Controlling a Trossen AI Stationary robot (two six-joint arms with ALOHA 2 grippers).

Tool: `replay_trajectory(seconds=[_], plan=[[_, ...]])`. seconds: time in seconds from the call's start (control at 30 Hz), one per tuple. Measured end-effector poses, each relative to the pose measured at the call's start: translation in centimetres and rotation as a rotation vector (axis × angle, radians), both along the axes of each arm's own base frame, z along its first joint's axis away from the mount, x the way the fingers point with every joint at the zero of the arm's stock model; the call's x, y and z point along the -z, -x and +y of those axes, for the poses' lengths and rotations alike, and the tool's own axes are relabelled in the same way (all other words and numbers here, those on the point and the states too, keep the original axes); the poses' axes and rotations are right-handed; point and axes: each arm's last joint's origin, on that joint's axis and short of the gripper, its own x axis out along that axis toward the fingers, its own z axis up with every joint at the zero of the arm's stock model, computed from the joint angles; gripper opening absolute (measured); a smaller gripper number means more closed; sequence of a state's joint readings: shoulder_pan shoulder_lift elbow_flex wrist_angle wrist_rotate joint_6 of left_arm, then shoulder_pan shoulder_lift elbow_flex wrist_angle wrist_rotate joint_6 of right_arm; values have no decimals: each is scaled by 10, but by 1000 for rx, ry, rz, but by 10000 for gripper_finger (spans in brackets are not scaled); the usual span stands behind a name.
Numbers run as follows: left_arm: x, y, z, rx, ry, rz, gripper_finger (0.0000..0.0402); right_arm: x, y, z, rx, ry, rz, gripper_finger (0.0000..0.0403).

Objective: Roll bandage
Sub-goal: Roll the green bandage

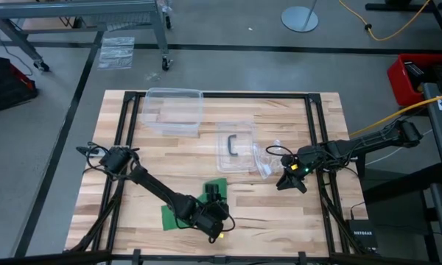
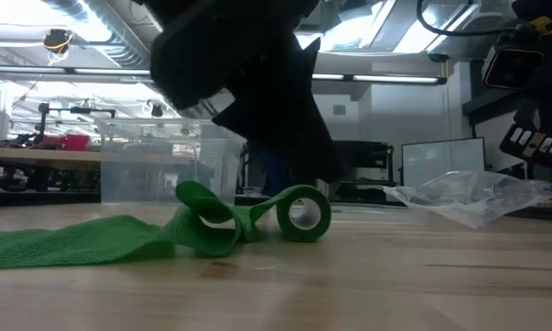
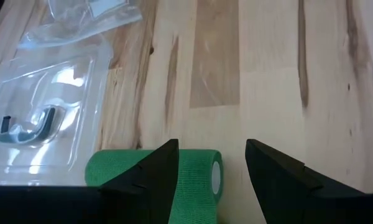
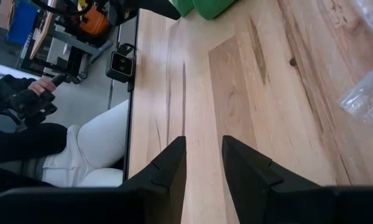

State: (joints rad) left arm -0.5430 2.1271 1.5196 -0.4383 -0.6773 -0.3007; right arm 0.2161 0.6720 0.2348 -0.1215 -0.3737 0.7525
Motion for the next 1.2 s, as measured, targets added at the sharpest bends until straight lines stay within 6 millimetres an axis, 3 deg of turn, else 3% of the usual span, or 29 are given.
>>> replay_trajectory(seconds=[0.97, 1.07, 1.2], plan=[[22, -5, 15, 1, -114, 99, 178, 0, 0, 0, 4, 4, -4, 108], [22, -5, 15, -3, -111, 97, 160, -1, 0, 0, 5, 3, -9, 108], [22, -5, 16, -40, -83, 75, 105, -1, 0, 0, 5, 3, -10, 108]])
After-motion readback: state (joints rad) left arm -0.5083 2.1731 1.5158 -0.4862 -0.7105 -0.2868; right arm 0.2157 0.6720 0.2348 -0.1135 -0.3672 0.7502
